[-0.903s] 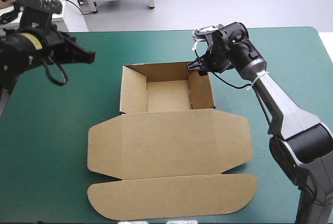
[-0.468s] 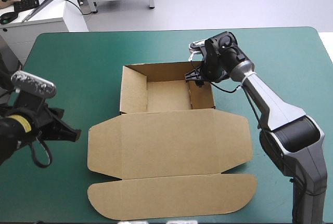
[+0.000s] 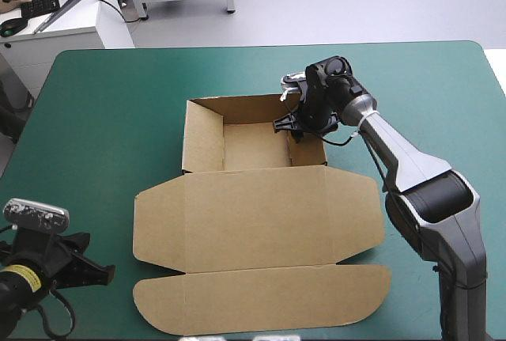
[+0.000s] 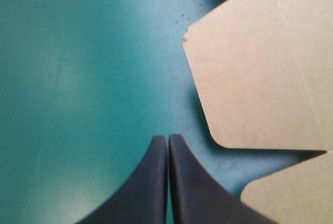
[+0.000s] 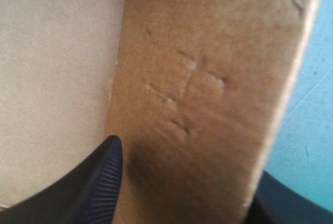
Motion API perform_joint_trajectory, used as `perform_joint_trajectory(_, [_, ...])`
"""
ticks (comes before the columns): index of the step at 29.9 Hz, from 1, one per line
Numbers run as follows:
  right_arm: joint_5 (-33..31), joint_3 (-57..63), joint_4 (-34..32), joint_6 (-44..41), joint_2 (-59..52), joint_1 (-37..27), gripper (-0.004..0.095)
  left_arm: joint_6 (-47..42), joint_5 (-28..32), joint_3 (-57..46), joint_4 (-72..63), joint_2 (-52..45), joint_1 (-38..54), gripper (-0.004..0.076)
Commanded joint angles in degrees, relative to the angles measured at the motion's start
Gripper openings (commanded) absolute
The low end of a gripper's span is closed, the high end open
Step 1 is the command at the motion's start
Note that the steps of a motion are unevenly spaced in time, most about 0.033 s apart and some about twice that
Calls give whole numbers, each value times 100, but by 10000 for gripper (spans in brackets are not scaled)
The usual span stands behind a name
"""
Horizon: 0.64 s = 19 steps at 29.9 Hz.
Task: Fold the box
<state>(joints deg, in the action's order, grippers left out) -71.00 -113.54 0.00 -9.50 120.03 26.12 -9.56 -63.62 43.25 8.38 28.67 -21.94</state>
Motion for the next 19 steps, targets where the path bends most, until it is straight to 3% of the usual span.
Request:
perform_joint_trajectory(1, [-84,-118,34,44,-319,-6,160,-92,368,-256,11,-273,-25,-10])
perform_joint_trajectory(2, [-84,-118,34,44,-319,-6,41,-92,368,-362,-19,-358,-25,-10])
perform_joint_trajectory(3, [-84,-118,34,27,-319,-6,-11,-92,368,-450,-70,-434,-25,-10])
perform_joint_trajectory(15, [-94,-118,0,67,-355,-41,-1,-92,-39,-660,-36,-599,-25,-10])
perform_joint_trajectory(19, [-94,-118,-32,203,-561,-438,-1,-92,-61,-660,23,-599,-25,-10])
